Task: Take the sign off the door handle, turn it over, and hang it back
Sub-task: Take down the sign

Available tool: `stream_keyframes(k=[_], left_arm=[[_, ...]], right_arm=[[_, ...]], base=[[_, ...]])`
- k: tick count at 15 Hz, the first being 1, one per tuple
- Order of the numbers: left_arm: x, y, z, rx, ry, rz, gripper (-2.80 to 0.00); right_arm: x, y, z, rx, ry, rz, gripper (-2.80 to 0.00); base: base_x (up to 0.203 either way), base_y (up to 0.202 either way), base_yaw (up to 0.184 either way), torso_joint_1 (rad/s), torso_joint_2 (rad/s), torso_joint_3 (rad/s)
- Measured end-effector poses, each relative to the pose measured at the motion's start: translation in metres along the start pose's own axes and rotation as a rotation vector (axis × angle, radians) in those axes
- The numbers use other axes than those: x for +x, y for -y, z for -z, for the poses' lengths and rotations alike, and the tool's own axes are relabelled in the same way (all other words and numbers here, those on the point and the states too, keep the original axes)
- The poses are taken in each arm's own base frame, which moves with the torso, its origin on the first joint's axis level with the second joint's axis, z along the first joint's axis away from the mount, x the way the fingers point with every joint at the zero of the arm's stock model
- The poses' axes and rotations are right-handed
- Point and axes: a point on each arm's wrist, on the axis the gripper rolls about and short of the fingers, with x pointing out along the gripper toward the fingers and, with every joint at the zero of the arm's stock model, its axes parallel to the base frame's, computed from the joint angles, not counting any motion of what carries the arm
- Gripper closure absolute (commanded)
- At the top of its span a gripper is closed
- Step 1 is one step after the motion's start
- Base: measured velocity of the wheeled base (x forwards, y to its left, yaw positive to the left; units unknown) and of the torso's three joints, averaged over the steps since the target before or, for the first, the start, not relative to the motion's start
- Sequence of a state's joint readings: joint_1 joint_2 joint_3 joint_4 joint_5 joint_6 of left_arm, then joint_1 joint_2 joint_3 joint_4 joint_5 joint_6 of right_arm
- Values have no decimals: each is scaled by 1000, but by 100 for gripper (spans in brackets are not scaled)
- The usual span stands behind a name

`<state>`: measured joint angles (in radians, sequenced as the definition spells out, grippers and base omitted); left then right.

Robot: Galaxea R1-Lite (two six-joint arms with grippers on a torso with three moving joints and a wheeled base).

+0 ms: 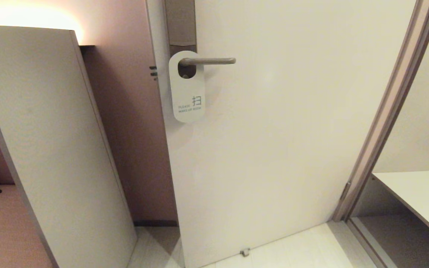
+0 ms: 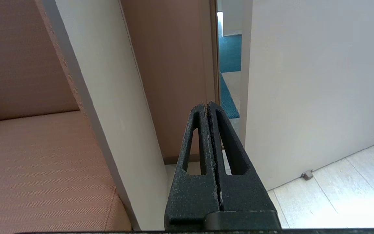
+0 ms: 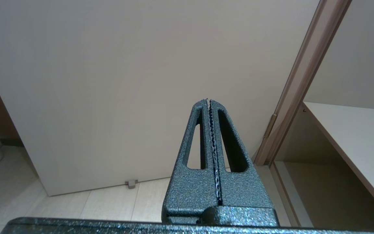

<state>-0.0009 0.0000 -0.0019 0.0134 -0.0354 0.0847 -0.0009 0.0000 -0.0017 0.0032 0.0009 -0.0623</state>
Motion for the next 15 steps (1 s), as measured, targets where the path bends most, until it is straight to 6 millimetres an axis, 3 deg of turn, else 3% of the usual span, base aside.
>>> stream_keyframes(k=[15], left_arm=[[0,-1,-1,-64,3,-33,0]], right_arm=[[0,0,0,0,0,-1,0]], base=[[0,0,0,0,0,0]])
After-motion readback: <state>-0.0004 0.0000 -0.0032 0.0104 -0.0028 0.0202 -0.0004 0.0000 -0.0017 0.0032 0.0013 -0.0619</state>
